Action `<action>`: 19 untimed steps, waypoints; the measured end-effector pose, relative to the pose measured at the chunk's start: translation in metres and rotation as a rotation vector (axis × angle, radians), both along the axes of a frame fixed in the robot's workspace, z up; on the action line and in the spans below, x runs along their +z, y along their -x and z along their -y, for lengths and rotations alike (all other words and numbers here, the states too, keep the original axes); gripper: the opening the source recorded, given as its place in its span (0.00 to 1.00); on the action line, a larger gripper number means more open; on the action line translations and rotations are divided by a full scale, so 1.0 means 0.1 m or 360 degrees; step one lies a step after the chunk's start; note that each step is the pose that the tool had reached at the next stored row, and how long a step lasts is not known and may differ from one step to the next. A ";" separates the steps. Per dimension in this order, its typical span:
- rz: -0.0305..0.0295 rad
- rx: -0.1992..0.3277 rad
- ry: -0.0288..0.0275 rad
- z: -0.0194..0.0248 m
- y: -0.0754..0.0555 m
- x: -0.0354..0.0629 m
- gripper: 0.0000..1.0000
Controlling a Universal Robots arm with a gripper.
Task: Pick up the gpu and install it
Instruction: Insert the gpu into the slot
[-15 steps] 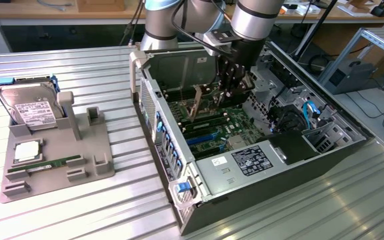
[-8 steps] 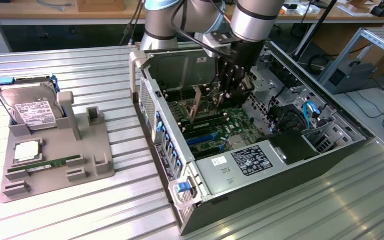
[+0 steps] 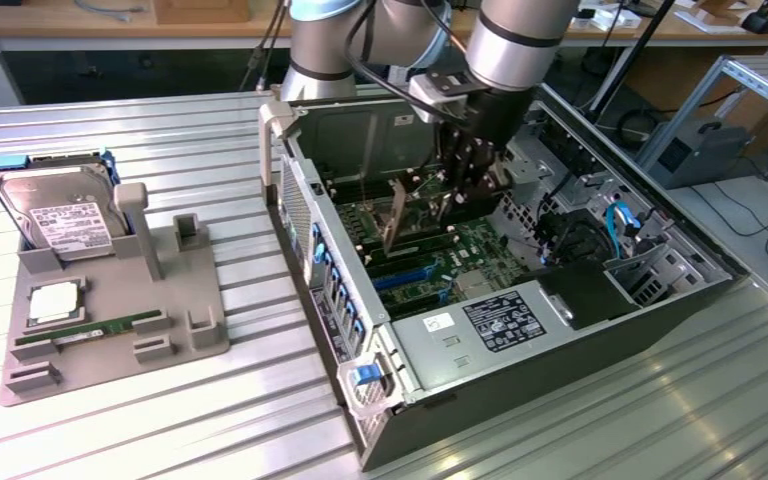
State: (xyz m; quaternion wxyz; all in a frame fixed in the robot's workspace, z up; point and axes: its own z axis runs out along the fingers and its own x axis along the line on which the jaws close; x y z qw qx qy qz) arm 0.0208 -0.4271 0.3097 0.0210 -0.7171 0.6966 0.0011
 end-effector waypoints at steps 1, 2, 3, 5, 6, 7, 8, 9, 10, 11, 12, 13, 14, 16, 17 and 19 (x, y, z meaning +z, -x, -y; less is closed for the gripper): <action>0.00001 0.0000 0.00000 0.021 0.00 0.000 0.27; 0.00000 0.0000 0.00000 0.042 0.00 0.000 0.27; 0.00000 0.0000 0.00000 0.062 0.00 -0.001 0.27; 0.00001 0.0000 0.00000 0.093 0.00 -0.001 0.27; 0.00000 0.0000 0.00000 0.107 0.00 -0.001 0.27; 0.00001 0.0000 0.00000 0.124 0.00 -0.002 0.27; 0.00000 0.0000 0.00000 0.144 0.00 -0.002 0.27; 0.00000 0.0000 0.00000 0.156 0.00 -0.003 0.27; 0.00000 0.0000 0.00001 0.180 0.00 -0.002 0.27; 0.00000 0.0000 0.00001 0.193 0.00 -0.003 0.27; 0.00001 0.0000 0.00000 0.208 0.00 -0.003 0.27; 0.00001 0.0000 0.00001 0.227 0.00 -0.003 0.27; 0.00000 0.0000 0.00000 0.246 0.00 -0.004 0.27; 0.00001 0.0000 0.00000 0.267 0.00 -0.004 0.27; 0.00001 0.0000 0.00000 0.281 0.00 -0.004 0.27; 0.00000 0.0000 0.00001 0.310 0.00 -0.005 0.27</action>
